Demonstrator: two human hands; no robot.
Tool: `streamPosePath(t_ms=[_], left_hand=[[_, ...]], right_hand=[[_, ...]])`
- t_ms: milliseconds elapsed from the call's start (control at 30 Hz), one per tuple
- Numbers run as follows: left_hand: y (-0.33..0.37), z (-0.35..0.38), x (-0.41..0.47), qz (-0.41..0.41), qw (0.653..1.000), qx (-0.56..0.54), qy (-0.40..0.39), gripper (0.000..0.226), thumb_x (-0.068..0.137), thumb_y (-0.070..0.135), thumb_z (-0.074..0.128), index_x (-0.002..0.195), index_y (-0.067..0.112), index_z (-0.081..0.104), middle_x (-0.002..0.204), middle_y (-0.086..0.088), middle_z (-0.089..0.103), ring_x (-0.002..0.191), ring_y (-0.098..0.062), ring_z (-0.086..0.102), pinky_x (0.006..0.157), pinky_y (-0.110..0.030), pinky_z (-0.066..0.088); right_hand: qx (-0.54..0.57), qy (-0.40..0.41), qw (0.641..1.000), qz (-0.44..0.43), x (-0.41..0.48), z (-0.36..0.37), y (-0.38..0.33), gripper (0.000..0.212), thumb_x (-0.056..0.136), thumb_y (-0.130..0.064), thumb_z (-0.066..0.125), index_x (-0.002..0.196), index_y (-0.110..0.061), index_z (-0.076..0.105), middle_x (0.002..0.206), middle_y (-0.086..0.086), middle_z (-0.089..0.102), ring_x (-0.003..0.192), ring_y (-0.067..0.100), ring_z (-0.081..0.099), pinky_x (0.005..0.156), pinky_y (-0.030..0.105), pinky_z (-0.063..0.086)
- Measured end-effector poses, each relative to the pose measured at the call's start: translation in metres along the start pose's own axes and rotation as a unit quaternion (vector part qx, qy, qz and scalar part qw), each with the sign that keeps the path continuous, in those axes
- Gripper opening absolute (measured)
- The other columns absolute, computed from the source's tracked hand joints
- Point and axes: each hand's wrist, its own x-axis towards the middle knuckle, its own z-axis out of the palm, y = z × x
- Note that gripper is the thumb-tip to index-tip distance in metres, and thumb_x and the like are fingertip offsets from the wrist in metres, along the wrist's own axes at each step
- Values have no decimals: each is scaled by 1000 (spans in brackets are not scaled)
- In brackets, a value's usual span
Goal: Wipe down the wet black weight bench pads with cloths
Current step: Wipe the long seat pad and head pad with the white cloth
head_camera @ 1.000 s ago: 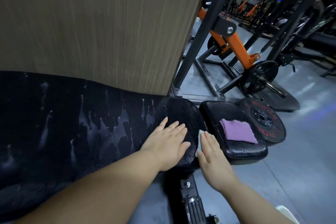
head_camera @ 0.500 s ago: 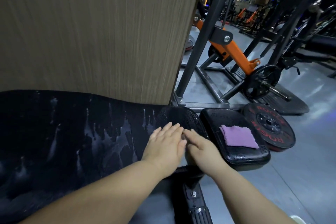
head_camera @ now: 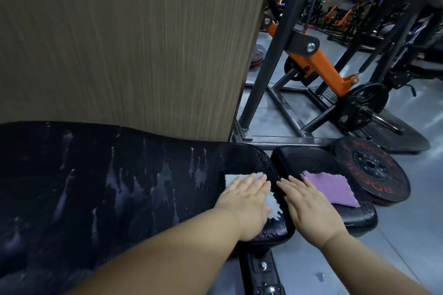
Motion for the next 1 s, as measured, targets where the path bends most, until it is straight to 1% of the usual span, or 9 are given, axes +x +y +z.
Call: streamPosePath(t_ms=[100,267,433,600,767,833,900,1000], left_hand=[[-9,-5,16,-4,1000,-3,0,58,106,41,13,155,20,-8,161,6,-19,146,-12,-22,117,-33,-17],[-27,-19,51,-20,1000,0,-10,58,105,40,12,156,20,-7,162,5,-17,148,-14,-19,119,-37,-14],[-43,-30,89,-44,999,6,-5,57,106,40,11,156,20,-5,162,6,-13,149,-16,-15,120,-39,-11],[-52,-35,112,-63,998,8,-2,57,105,40,12,156,19,-3,164,3,-7,150,-18,-9,121,-40,-7],[-44,-35,104,-68,997,14,-18,57,106,38,11,156,18,-6,163,3,-13,149,-19,-13,121,-40,-9],[-38,-33,92,-58,998,8,-29,57,105,38,12,156,18,-7,162,3,-16,149,-18,-15,120,-40,-10],[-29,-29,74,-38,999,3,-36,58,105,39,13,155,19,-8,162,4,-17,148,-18,-17,120,-40,-11],[-13,-20,40,-5,999,-4,-42,59,105,40,13,155,19,-10,161,4,-20,148,-17,-20,120,-40,-12]], right_hand=[[-3,25,1000,-19,1,1,1,44,90,-22,34,122,-12,63,120,2,67,117,23,60,110,35,25],[8,51,998,-26,1,4,2,42,89,-19,36,119,-12,66,117,1,69,115,23,61,108,36,28],[13,63,998,-28,2,10,6,43,90,-20,37,122,-14,64,121,0,67,119,22,59,107,36,31],[12,66,997,-28,2,12,6,43,89,-18,37,122,-12,64,121,2,67,118,24,59,106,36,32],[3,58,998,-15,1,10,5,44,89,-20,36,122,-14,64,121,1,67,120,23,58,106,38,39],[-1,61,998,-12,1,9,3,44,89,-20,36,122,-14,64,120,2,68,118,24,59,106,40,40],[-3,59,998,-7,1,8,2,44,89,-20,35,121,-14,64,118,2,68,118,24,60,106,38,40],[-3,53,999,3,1,7,1,44,88,-20,34,120,-12,64,116,4,69,117,24,60,107,34,32]])
